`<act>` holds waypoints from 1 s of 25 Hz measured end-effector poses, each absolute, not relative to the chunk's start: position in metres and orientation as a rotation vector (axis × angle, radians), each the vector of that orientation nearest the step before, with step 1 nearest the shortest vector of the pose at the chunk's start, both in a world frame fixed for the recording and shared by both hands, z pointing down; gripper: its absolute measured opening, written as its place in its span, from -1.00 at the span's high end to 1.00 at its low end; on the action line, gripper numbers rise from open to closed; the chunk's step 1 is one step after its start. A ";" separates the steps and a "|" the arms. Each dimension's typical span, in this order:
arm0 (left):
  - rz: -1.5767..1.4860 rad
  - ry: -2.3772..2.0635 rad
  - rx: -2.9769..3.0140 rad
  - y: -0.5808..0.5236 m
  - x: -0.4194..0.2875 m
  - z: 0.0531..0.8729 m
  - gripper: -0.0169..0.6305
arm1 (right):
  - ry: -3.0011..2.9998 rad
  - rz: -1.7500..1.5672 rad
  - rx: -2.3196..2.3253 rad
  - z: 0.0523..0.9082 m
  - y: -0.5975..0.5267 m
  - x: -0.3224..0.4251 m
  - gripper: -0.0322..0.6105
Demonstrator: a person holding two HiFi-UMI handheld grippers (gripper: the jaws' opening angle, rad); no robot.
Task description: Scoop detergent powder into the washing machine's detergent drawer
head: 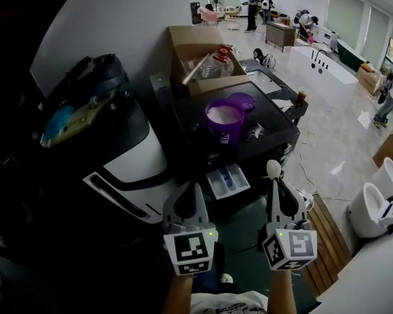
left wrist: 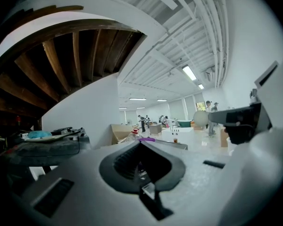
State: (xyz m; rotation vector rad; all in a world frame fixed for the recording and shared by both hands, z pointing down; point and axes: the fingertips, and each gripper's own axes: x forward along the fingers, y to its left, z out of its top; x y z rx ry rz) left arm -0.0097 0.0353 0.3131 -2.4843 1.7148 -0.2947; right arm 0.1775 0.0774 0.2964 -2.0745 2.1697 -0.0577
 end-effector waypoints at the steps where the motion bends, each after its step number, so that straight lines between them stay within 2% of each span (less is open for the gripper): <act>1: -0.294 1.713 -2.486 0.031 -0.008 0.314 0.94 | 2.175 -0.058 -2.073 0.297 0.073 0.178 0.83; 25: -0.261 1.674 -2.525 -0.181 0.016 0.308 0.94 | 2.218 -0.029 -2.091 0.289 -0.135 0.186 0.83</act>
